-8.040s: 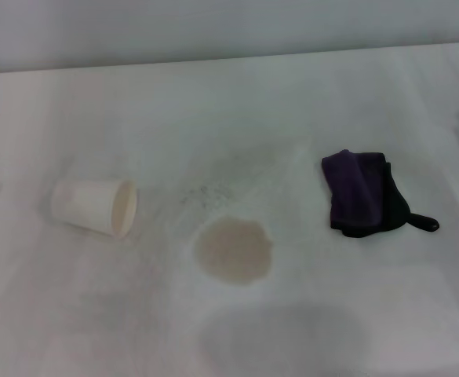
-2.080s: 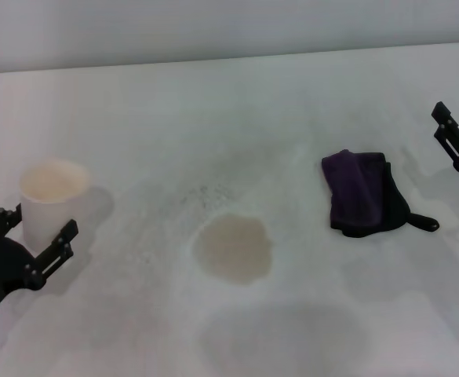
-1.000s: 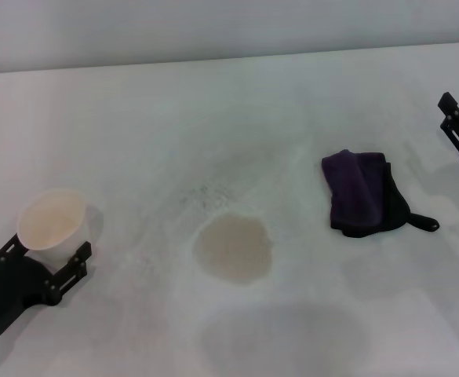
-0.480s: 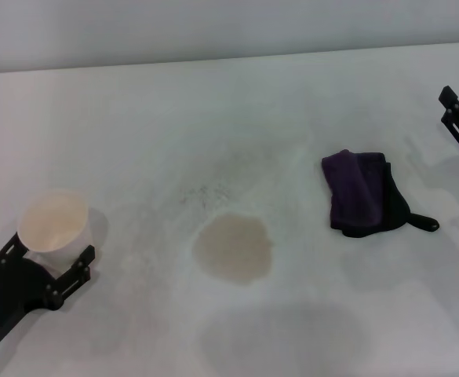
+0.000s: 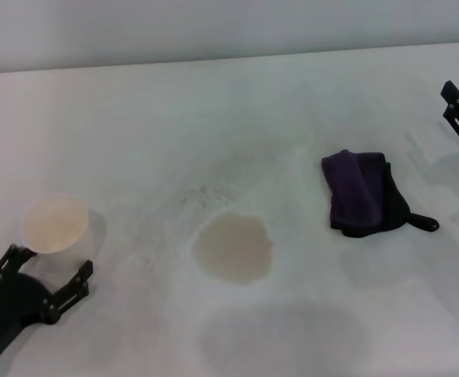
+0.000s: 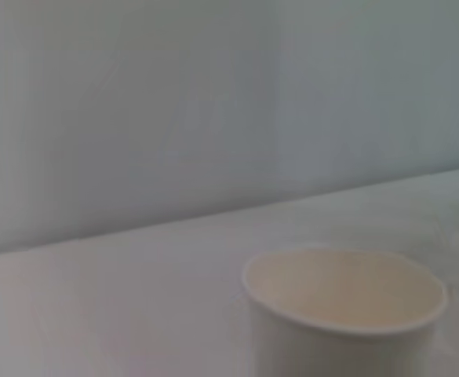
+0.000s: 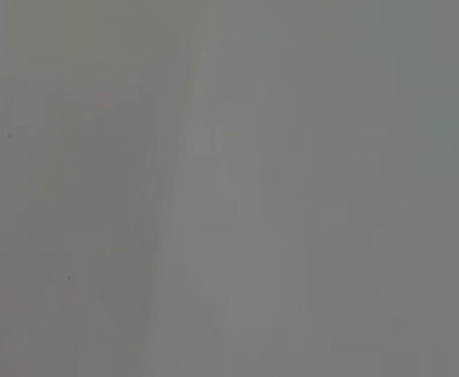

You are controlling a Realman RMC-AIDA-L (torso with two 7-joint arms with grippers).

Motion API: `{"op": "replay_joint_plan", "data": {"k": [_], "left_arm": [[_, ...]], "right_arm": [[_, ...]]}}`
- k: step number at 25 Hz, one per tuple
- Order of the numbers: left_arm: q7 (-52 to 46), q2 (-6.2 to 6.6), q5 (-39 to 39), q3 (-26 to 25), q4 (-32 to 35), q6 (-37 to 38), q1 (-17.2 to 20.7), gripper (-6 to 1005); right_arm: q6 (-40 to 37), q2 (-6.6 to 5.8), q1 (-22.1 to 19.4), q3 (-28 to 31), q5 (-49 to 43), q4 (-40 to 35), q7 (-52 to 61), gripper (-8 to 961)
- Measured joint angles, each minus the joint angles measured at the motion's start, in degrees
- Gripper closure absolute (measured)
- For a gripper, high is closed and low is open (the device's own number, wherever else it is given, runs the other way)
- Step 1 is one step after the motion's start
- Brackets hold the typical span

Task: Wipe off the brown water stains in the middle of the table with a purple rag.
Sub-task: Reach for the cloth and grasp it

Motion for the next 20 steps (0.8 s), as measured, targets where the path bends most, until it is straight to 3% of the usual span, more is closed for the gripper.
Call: {"op": "replay_joint_plan", "data": {"k": [7,14,16,20], "left_arm": [[5.43,0.02,-2.84,-0.01,-1.18,6.32,4.79,106],[9.56,0.14,-10.45,-0.06,-2.15,11.4,9.17,107],[9.56,0.14,-10.45,-0.06,-2.15,11.4,9.17,107],[8.68,0.41,-22.91,-0.09,-2.16,13.61,9.55,107]], "right_arm": [[-0.79,0.0,-0.01,-0.07,0.01,-1.14,-0.38,306],[-0.2,0.05,0.31,-0.33,0.04,-1.28,2.59,306],[-0.34,0.09,0.89,-0.18,0.12,-1.39,7.87,306],[-3.87,-0.05,2.49,-0.91,-0.11,-4.05,24.59,307]]}}
